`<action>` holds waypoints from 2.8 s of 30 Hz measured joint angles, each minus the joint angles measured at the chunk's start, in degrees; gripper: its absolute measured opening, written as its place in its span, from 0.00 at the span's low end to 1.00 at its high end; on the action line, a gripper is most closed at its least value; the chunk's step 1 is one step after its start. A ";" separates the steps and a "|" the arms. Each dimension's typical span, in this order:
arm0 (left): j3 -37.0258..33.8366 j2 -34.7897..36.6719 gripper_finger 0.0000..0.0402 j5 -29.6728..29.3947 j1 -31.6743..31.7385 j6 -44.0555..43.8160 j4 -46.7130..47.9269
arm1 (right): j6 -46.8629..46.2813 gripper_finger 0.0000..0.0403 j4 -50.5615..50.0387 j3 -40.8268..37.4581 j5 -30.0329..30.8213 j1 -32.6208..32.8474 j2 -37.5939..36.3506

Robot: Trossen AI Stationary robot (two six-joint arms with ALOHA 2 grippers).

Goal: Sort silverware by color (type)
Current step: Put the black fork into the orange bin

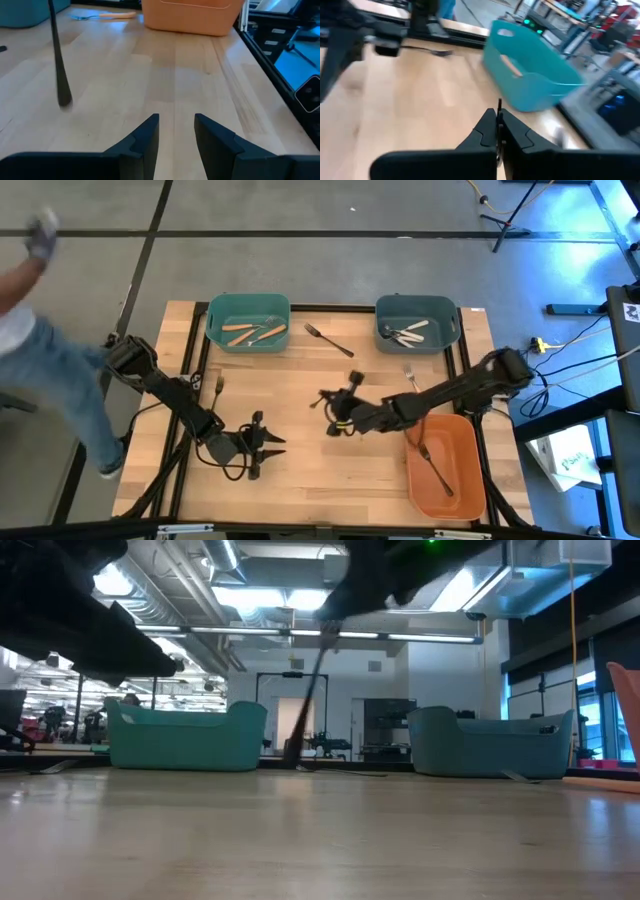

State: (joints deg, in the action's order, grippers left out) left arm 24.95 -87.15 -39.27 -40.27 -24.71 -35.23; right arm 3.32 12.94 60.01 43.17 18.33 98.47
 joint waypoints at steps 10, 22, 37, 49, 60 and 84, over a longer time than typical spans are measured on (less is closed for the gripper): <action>0.09 0.00 0.30 -0.31 0.42 0.35 -0.43 | -1.64 0.00 -21.02 0.02 8.22 0.00 -16.84; 0.09 0.00 0.30 1.38 3.41 1.27 -0.34 | -4.52 0.00 -36.44 0.05 8.35 -4.67 -26.84; 0.09 -0.02 0.30 1.47 8.47 3.50 -0.24 | -1.56 0.00 -45.11 0.04 3.22 -16.14 -32.38; 0.09 -0.02 0.30 0.87 14.27 7.81 -0.50 | -0.37 0.00 -51.92 0.04 3.28 -20.25 -36.24; 0.09 -0.02 0.30 8.99 21.06 15.09 -0.50 | 0.07 0.00 -55.57 -0.35 4.92 -20.24 -40.21; 0.15 0.17 0.30 11.20 24.16 24.73 -6.45 | -5.56 0.00 -57.08 -10.51 3.94 -20.22 -57.14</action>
State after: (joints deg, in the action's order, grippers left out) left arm 25.10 -86.99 -28.07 -16.11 0.02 -41.68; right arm -2.24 -44.14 49.50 47.11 -1.89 41.33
